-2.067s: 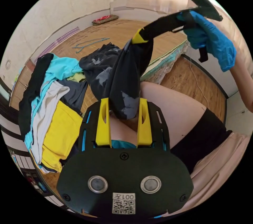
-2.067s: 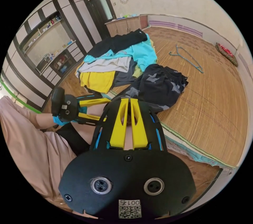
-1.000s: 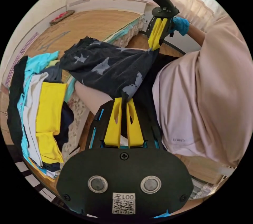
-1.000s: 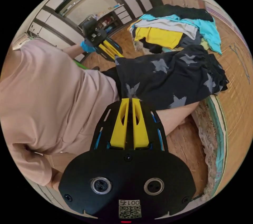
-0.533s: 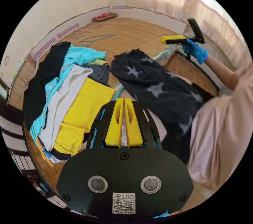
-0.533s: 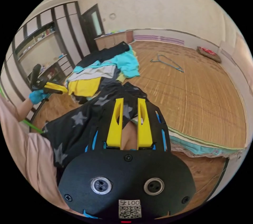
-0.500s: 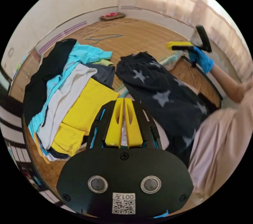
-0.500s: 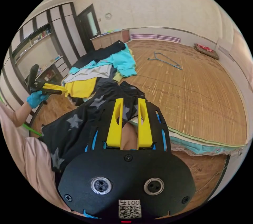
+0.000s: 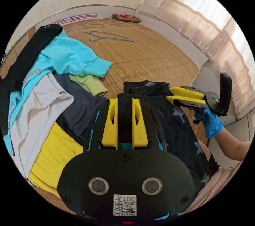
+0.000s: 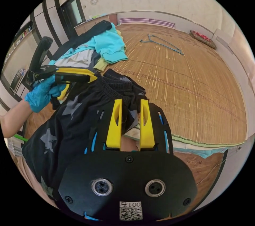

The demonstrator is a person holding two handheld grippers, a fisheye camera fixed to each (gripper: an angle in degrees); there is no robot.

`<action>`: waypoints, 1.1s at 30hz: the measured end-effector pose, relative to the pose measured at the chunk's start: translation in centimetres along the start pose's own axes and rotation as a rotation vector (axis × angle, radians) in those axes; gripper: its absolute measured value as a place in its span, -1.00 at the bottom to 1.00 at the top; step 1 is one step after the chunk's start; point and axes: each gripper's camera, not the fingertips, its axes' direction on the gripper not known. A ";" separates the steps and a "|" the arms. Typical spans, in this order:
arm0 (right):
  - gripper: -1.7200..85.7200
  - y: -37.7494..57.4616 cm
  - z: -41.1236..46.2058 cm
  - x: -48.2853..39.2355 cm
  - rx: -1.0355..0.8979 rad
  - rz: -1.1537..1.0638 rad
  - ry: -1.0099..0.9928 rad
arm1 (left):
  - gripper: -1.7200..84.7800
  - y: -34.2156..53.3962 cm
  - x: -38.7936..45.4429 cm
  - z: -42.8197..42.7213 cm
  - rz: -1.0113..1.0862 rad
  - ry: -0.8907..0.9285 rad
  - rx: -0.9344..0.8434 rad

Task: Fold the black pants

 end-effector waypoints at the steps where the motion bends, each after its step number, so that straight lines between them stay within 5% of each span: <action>1: -0.78 0.1 0.0 -0.1 0.001 -0.001 0.003 | -0.91 0.0 0.1 0.2 0.012 -0.013 -0.005; 14: -0.87 0.7 -4.0 -1.0 0.098 -0.050 -0.055 | -0.98 2.1 2.7 -7.8 0.169 -0.023 0.229; 21: -0.83 0.9 -0.2 -1.7 -0.018 -0.059 -0.136 | -0.98 2.9 3.8 -7.9 0.228 -0.065 0.228; 29: -0.90 1.9 -5.4 -2.2 0.202 -0.048 -0.049 | -0.98 2.9 3.0 -8.5 0.204 -0.075 0.240; 33: -0.91 0.0 -4.3 -1.2 0.164 -0.046 -0.034 | -0.98 0.7 2.5 -6.0 0.188 -0.137 0.194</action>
